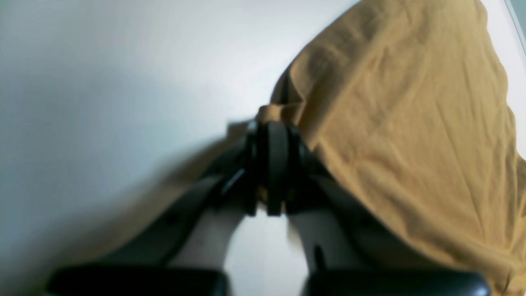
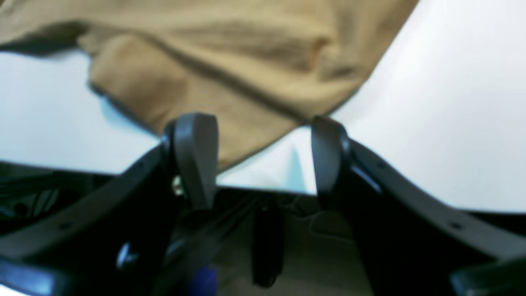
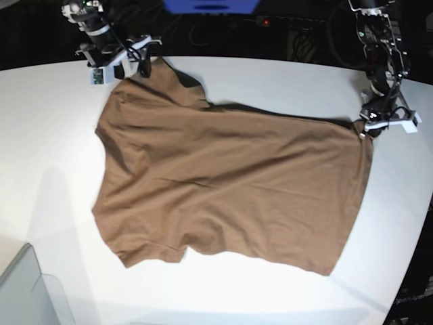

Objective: Layout the t-shirt on the table in an organized manner, then fold the t-shirt properly
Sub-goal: 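Hold the shirt corners with both grippers, smoothing it flat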

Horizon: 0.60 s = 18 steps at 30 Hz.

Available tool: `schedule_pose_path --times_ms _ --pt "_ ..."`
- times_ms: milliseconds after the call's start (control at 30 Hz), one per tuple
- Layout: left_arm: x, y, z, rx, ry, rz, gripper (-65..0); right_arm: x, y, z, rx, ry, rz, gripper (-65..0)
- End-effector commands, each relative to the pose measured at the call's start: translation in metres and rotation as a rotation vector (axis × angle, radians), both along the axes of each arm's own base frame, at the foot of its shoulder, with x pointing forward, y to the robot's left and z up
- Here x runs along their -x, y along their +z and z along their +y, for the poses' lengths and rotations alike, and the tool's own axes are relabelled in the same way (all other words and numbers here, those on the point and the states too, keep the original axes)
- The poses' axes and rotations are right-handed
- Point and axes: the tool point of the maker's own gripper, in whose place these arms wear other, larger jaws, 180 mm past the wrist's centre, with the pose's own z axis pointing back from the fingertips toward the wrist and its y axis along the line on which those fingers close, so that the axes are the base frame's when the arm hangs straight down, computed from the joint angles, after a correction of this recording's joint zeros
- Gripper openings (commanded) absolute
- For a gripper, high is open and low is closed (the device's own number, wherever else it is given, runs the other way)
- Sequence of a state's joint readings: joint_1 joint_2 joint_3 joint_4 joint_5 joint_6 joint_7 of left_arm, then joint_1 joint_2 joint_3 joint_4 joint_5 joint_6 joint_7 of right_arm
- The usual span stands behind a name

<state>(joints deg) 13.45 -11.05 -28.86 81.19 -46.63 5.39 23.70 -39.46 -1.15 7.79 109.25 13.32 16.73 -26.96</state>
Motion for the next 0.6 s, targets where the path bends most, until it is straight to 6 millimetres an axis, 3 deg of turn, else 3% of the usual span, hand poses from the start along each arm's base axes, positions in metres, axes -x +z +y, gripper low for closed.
schedule_pose_path --times_ms 0,167,400,567 --pt "-0.008 0.015 0.007 -0.028 0.001 -0.044 -64.9 0.000 0.007 0.005 -0.016 0.004 -0.024 -28.4" --pt "-0.004 0.012 0.007 -0.028 -0.002 -0.034 -64.9 0.005 0.002 0.017 -0.048 0.004 -0.005 -28.4" --pt "0.006 0.007 0.008 -0.029 -0.004 -0.011 -64.9 0.021 -0.038 0.027 -0.090 -0.010 0.098 -28.5" --pt "0.013 0.003 0.008 -0.028 -0.004 0.006 -64.9 0.021 -0.045 0.035 -0.116 -0.025 0.115 -28.6"
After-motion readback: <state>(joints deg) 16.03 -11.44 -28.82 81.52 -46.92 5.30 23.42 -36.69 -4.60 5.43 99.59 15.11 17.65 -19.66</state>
